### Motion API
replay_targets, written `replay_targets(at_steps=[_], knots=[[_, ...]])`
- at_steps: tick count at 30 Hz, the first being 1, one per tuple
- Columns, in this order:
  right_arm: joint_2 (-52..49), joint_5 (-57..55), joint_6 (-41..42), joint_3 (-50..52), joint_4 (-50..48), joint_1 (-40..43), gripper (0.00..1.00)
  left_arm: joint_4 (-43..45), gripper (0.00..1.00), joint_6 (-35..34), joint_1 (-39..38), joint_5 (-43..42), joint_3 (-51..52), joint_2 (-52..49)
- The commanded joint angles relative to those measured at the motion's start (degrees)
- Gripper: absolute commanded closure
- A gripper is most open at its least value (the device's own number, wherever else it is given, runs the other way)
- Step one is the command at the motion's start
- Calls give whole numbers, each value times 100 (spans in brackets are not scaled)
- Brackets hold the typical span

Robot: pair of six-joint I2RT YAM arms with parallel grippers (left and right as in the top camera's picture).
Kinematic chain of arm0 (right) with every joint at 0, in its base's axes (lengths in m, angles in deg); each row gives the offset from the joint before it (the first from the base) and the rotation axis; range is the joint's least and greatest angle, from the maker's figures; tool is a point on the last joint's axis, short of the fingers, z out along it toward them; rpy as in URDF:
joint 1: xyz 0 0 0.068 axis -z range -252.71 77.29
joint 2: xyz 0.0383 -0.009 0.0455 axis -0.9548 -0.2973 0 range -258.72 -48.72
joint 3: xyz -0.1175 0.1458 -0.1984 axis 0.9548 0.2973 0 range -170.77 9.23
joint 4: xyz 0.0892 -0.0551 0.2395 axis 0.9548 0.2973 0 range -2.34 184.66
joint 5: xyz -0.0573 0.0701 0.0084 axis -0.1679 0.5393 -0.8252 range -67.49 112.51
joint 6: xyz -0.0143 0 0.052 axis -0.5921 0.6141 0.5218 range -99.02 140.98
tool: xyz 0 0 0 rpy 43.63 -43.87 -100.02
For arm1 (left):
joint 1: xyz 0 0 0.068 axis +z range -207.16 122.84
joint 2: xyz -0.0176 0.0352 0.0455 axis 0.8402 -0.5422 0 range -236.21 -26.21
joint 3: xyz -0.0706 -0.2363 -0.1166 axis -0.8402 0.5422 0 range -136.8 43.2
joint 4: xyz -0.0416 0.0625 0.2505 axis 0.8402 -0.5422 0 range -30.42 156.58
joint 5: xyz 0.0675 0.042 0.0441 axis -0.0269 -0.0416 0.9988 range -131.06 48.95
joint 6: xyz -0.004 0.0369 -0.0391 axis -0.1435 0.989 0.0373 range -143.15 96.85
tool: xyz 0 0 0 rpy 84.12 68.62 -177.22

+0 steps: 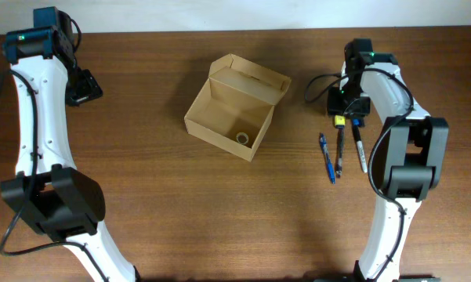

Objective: Pack container
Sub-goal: 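Return the right gripper to the yellow highlighter and grasp it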

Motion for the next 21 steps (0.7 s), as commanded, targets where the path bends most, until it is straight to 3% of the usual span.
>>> replay_targets(at_steps=[1, 4, 6, 7, 9, 15, 21], knots=[[-232, -48, -15, 74, -59, -9, 53, 11, 0, 66, 44, 37, 26, -52], [-372, -44, -57, 74, -85, -9, 53, 11, 0, 66, 44, 39, 26, -52], [-444, -24, -59, 74, -109, -9, 68, 13, 0, 66, 44, 37, 26, -52], [-448, -24, -57, 74, -111, -9, 86, 11, 0, 66, 44, 37, 26, -52], [-448, 2, -59, 70, -109, -11, 96, 11, 0, 66, 44, 37, 26, -52], [-365, 529, -81, -334, 264, -13, 96, 11, 0, 66, 44, 37, 26, -52], [35, 603, -216, -1700, 1145, -186, 96, 11, 0, 66, 44, 37, 26, -52]])
